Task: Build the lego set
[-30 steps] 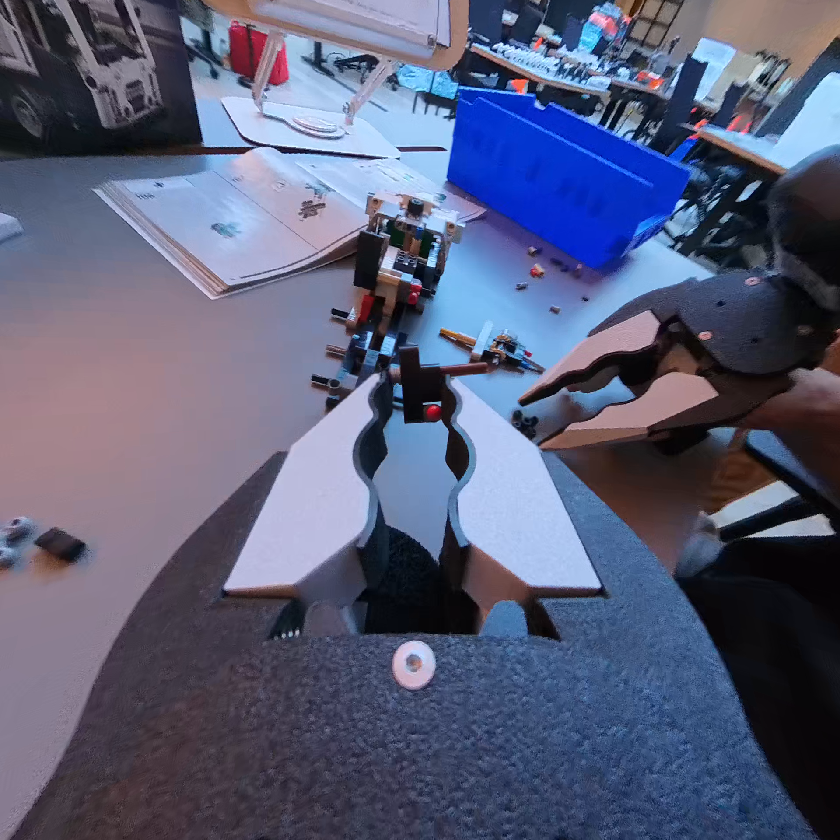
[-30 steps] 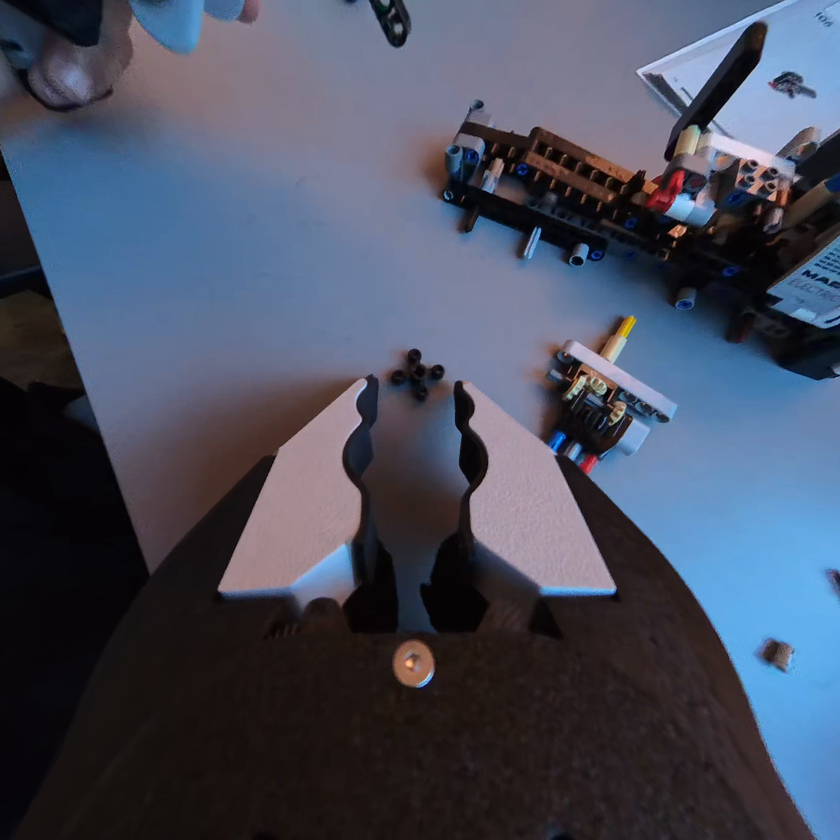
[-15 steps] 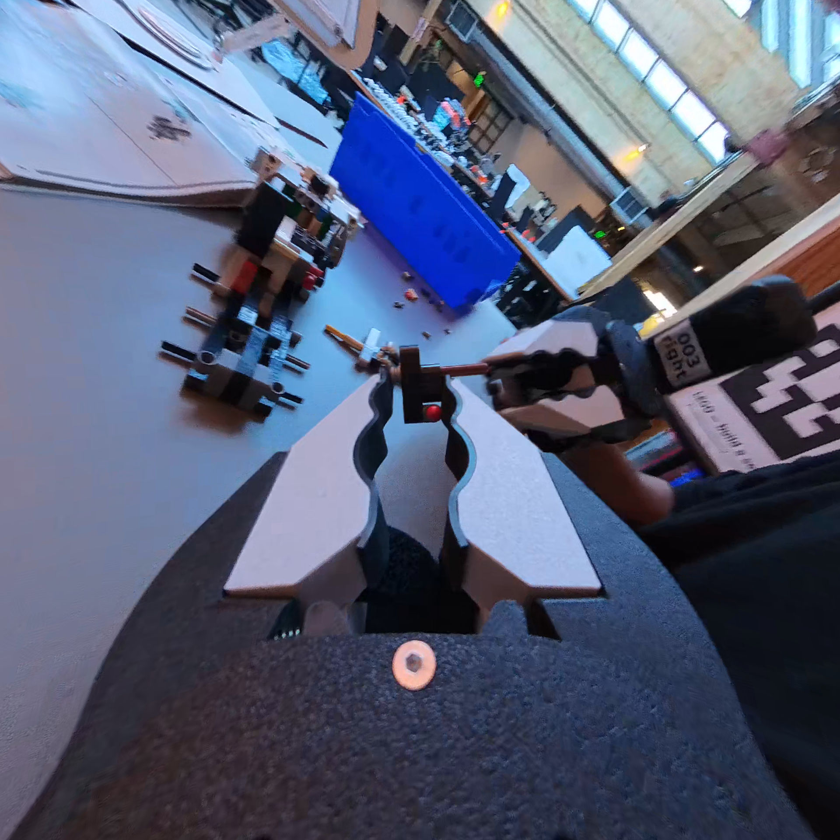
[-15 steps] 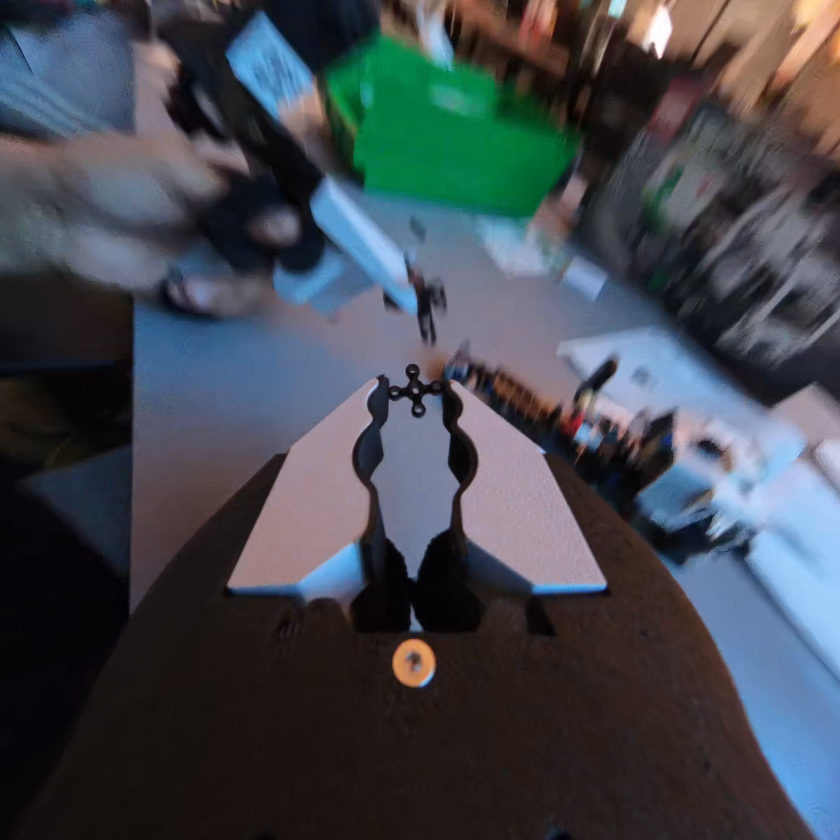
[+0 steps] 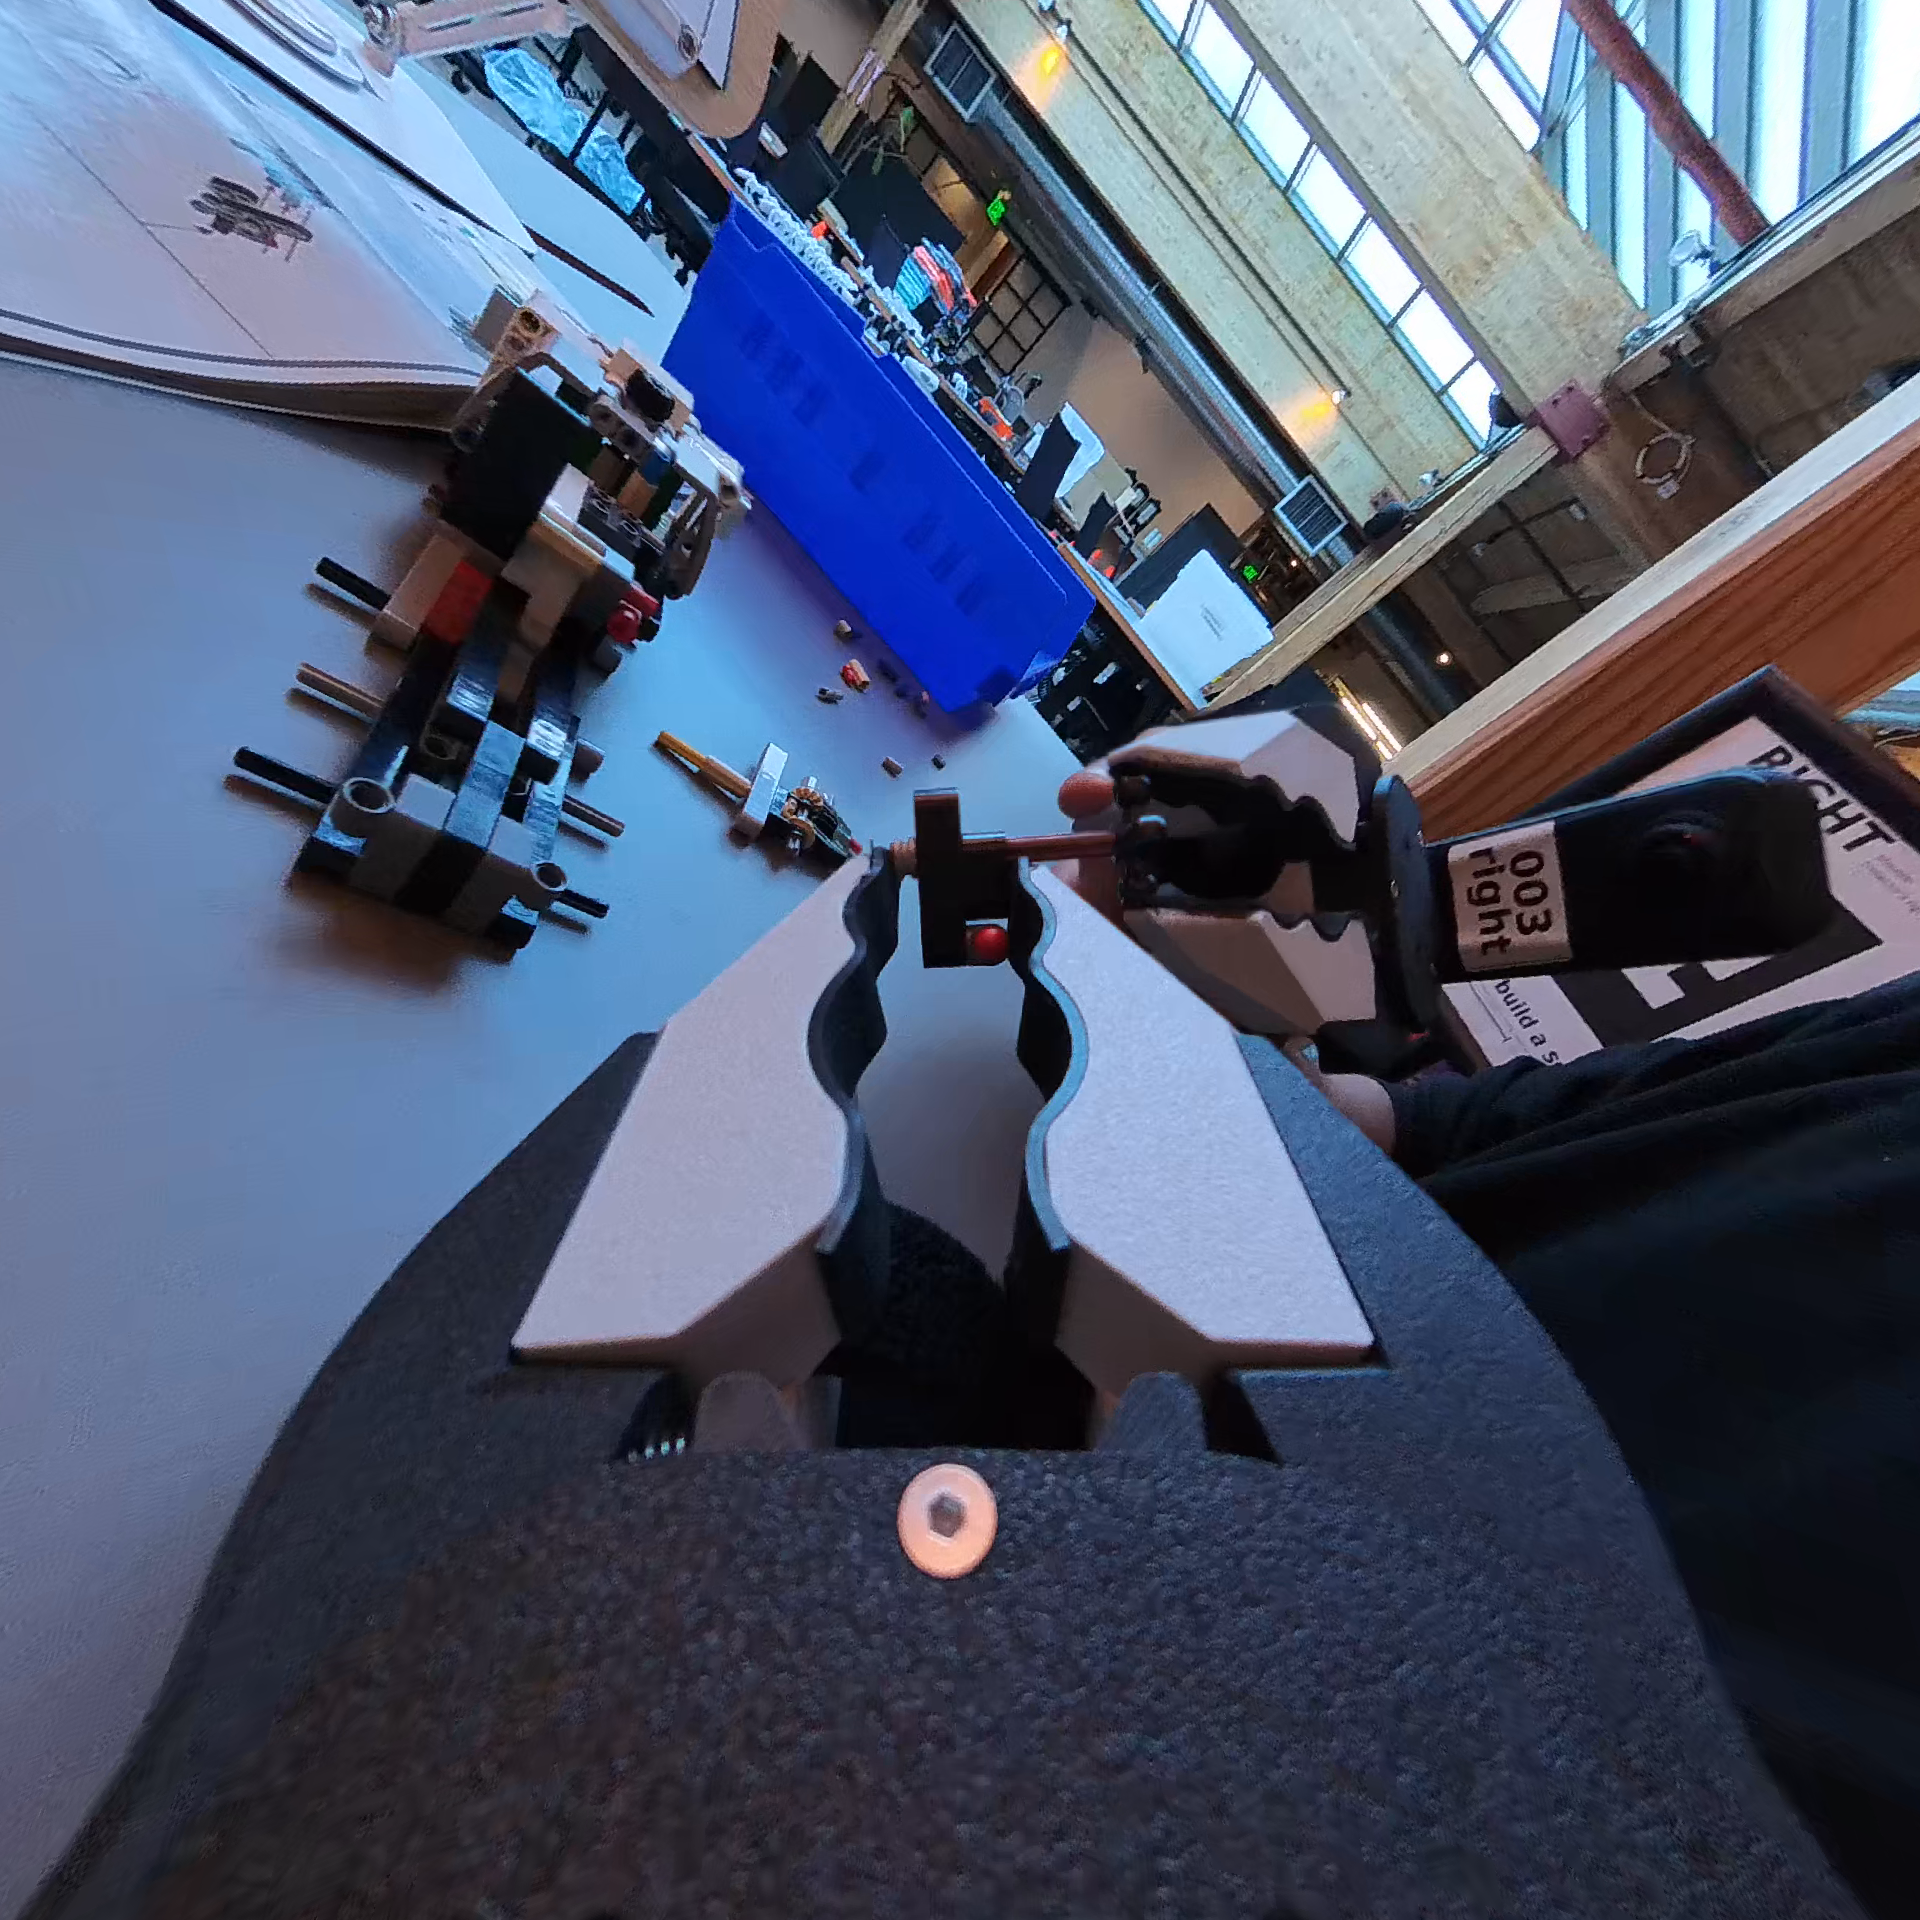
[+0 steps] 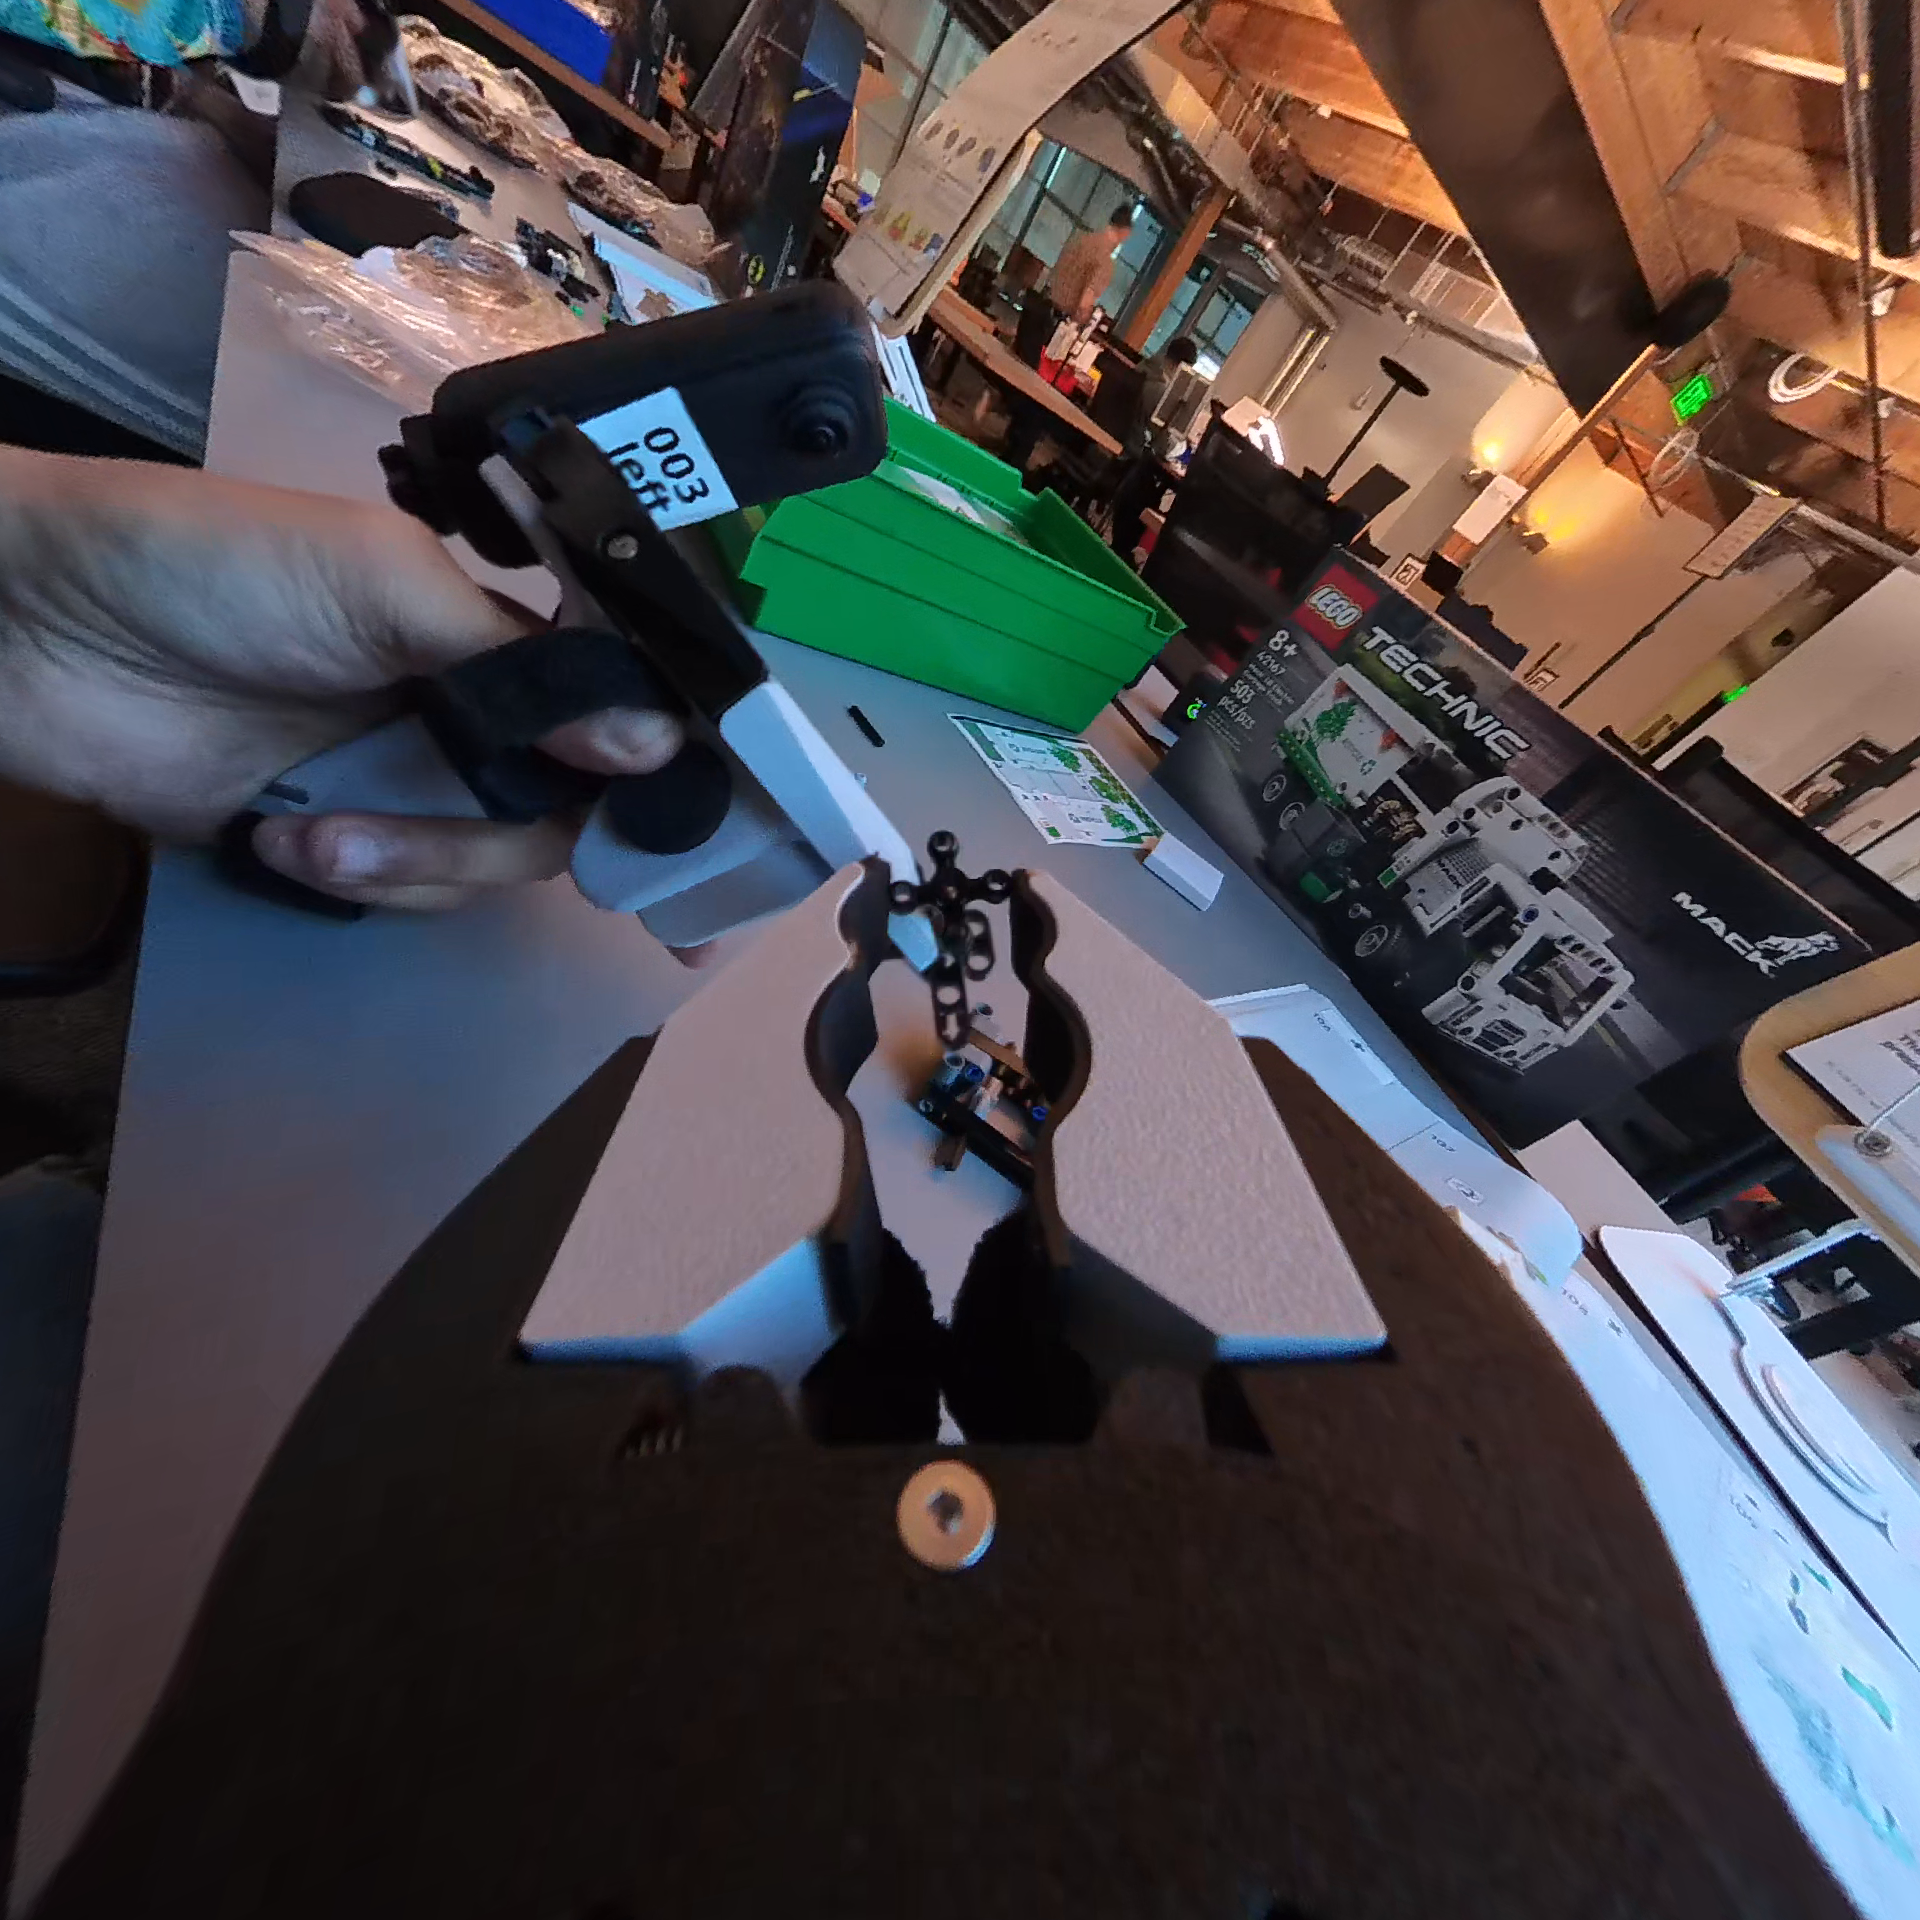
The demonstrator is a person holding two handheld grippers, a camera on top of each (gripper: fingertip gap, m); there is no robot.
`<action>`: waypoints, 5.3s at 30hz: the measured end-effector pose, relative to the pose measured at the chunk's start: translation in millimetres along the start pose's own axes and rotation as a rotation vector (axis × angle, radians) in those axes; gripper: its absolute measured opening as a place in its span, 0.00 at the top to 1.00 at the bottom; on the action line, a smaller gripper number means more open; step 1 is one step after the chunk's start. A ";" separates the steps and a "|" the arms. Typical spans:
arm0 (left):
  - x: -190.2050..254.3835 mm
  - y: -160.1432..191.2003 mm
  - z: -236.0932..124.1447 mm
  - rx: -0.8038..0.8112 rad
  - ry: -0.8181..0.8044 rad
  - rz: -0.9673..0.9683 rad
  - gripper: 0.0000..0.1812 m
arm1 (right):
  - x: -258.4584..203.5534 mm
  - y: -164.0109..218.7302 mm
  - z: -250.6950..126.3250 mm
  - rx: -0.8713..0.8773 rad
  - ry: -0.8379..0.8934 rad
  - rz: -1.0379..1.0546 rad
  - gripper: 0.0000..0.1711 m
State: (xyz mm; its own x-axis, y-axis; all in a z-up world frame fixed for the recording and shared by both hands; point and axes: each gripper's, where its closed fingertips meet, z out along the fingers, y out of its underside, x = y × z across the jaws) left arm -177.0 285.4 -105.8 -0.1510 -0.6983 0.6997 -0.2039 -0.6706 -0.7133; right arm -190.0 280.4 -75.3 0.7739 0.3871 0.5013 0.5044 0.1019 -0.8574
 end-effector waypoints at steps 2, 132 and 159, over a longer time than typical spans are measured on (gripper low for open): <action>0.3 -0.8 -1.2 0.004 0.011 -0.012 0.90 | -0.3 -0.3 0.0 0.003 0.007 -0.013 0.87; -47.1 -70.5 -124.2 0.301 -0.487 0.488 0.90 | 209.1 174.2 332.3 -0.582 -0.442 0.300 0.78; -50.4 -60.5 -106.2 0.199 -0.481 0.519 0.90 | 178.6 184.6 313.1 -0.593 -0.552 0.133 0.90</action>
State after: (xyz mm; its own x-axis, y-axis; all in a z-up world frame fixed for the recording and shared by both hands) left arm -259.7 387.8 -93.5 0.2704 -0.9403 0.2067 -0.0351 -0.2241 -0.9739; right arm -78.6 655.3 -180.5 0.6199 0.7726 0.1372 0.6599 -0.4187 -0.6239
